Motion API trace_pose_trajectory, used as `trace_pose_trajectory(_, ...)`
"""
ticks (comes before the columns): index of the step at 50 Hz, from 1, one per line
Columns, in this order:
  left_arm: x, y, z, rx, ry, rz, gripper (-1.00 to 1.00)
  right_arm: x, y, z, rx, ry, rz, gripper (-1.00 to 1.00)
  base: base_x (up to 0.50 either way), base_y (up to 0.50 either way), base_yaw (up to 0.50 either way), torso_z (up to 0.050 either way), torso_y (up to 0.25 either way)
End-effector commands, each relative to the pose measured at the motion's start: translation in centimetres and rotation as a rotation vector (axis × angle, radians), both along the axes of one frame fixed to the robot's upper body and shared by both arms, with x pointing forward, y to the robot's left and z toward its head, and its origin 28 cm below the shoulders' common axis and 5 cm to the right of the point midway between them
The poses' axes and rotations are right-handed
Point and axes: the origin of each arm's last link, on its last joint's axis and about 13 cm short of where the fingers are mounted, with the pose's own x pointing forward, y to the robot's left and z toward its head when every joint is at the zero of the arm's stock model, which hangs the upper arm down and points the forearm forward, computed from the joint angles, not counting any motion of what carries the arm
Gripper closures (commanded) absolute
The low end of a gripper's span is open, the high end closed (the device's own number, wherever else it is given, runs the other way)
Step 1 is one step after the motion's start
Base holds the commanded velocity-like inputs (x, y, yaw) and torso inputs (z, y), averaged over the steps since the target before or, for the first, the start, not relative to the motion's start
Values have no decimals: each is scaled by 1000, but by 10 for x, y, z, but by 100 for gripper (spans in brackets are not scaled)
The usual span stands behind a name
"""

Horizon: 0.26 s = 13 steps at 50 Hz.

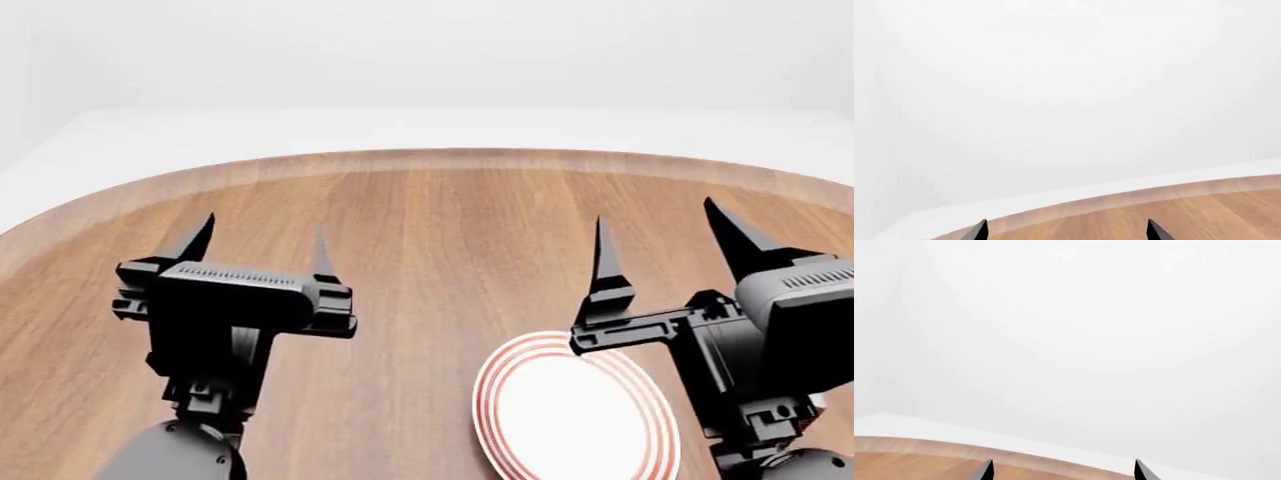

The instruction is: Put the chocolate pudding to the right of the plate.

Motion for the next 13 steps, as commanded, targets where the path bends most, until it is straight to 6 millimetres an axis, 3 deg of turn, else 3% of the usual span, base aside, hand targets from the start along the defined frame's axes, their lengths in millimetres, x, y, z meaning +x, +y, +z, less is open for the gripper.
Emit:
trace_pose_trajectory(1,-4,-2,21,17,-71,-1,-100,8,9,13,-21,-28,34,-100,0,0,0,0,0)
trace_pose_trajectory(13,-8,-2,35,22,-109,-8,-100,4,12,25,-32,-66,46,-100,0,0,0,0,0)
